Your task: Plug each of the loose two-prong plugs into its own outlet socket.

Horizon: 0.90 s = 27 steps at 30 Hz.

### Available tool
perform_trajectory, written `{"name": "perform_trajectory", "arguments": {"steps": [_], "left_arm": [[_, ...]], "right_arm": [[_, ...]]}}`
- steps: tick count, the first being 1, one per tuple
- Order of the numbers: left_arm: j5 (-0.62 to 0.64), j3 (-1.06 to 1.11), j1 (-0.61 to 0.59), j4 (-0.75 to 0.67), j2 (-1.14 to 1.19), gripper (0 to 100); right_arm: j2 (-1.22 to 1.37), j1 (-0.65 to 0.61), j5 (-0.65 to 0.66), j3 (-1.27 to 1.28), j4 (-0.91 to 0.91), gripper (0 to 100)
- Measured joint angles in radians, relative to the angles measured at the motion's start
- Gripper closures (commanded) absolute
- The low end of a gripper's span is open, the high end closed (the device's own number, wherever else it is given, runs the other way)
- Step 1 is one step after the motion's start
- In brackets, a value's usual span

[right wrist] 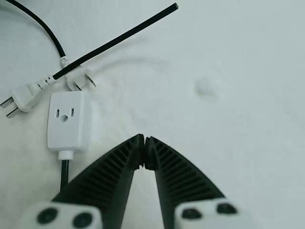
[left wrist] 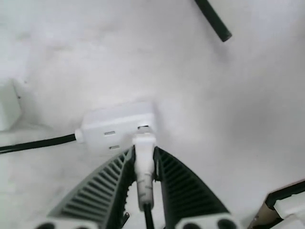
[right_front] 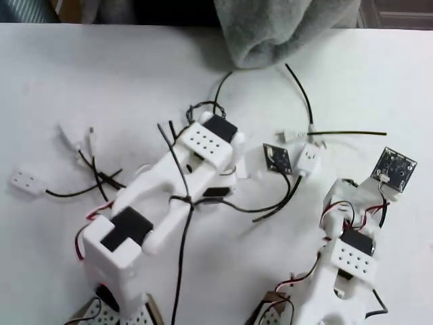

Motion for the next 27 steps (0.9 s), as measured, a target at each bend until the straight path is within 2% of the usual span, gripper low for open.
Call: {"name": "perform_trajectory", "arguments": {"steps": [7,15,20,25,27], "left_arm": [[0.0,0.025,-0.002,-0.014,-0.002,98],[0.0,0.215,0.014,-0.186,-0.044,98],[0.0,0.227,0.014,-0.199,-0.052,97],[0.0,0.229,0.014,-0.203,-0.055,84],[0.017,0.218,0.008,-0.207,-0.041,82]], "right_arm": [[0.0,0.0,0.0,0.0,0.0,97.4],[0.0,0.0,0.0,0.0,0.0,97.4],[0.0,0.0,0.0,0.0,-0.003,97.4],[0.0,0.0,0.0,0.0,-0.003,97.4],[0.0,0.0,0.0,0.0,-0.003,96.7]]}}
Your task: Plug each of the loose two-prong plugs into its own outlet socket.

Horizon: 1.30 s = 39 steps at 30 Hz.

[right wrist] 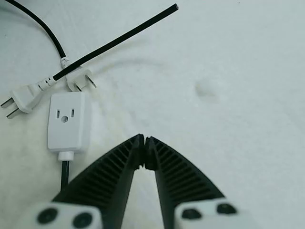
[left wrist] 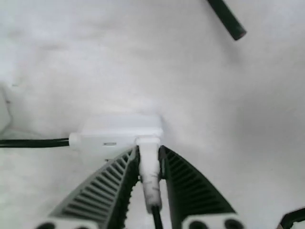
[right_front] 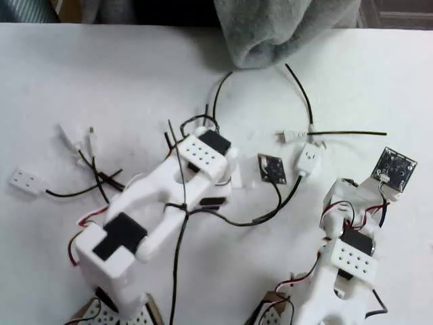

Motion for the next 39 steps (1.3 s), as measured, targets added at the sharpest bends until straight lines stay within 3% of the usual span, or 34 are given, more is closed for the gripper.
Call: {"name": "perform_trajectory", "arguments": {"steps": [6,10,15,18,24,25,39], "left_arm": [[0.143,-0.167,0.002,0.13,0.005,80],[0.193,-0.285,0.002,0.195,0.005,80],[0.377,-0.307,0.002,0.207,0.005,80],[0.555,-0.311,-0.011,0.19,0.005,80],[1.06,-0.311,-0.054,0.18,0.005,80],[1.092,-0.311,-0.057,0.18,0.005,80],[1.125,-0.026,-0.058,-0.11,0.005,80]], "right_arm": [[0.0,0.0,-0.003,0.0,0.0,87.9],[0.0,0.0,-0.009,0.0,0.0,87.5],[0.0,0.0,-0.009,0.0,0.0,87.5],[0.0,0.0,-0.009,0.0,0.0,87.5],[0.0,0.0,-0.009,0.0,0.0,87.5],[0.0,0.0,-0.009,0.0,0.0,87.5],[0.0,0.0,-0.009,0.0,0.0,87.5]]}}
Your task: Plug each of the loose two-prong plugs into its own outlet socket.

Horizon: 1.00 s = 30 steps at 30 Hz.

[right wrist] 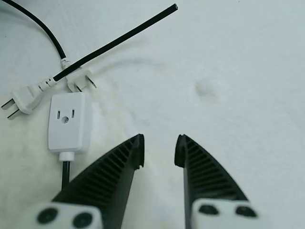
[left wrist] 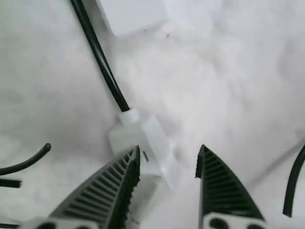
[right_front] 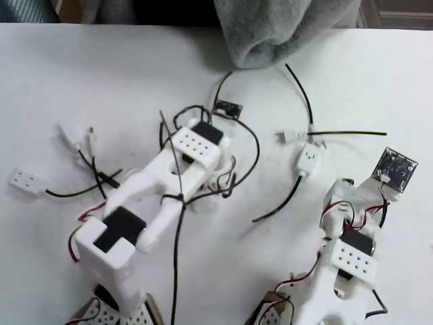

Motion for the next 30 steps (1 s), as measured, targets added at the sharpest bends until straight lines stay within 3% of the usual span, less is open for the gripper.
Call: {"name": "perform_trajectory", "arguments": {"steps": [13,20,30], "left_arm": [[0.002,0.063,-0.121,-0.069,0.044,80],[-0.066,0.017,-0.104,-0.023,0.08,98],[-0.193,-0.064,-0.1,0.048,0.081,98]], "right_arm": [[0.0,-0.025,0.0,0.0,0.0,87.5],[0.0,-0.025,0.0,0.0,0.0,87.5],[0.0,-0.025,0.0,0.0,0.0,87.5]]}}
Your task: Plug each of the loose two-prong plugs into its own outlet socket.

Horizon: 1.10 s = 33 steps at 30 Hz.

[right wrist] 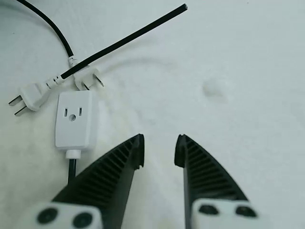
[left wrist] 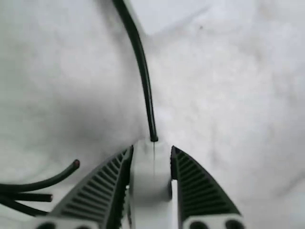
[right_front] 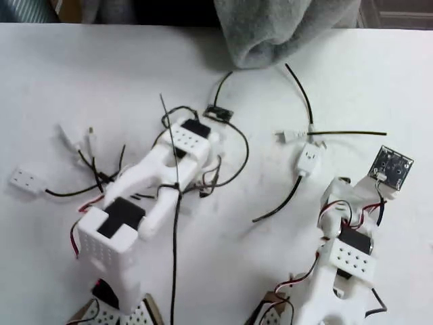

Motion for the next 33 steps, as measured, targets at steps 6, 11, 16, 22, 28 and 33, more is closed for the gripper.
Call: {"name": "perform_trajectory", "arguments": {"steps": [6,11,16,22,28,33], "left_arm": [[-0.167,-0.278,-0.126,0.081,0.0,98],[-0.436,-0.516,-0.206,0.092,0.0,98],[-0.654,-0.634,-0.255,0.078,0.028,98],[-0.76,-0.756,-0.354,0.017,0.23,98],[-0.847,-1.046,-0.399,0.041,0.532,97],[-0.867,-1.29,-0.381,0.063,0.778,87]], "right_arm": [[0.0,0.0,0.0,0.0,0.0,87.5],[0.0,0.0,0.0,0.0,0.0,87.5],[0.0,0.002,0.0,0.0,0.0,87.5],[0.0,0.0,0.0,0.0,0.0,87.5],[0.0,0.002,0.0,0.0,0.0,87.5],[0.0,0.0,0.0,0.015,-0.018,87.3]]}}
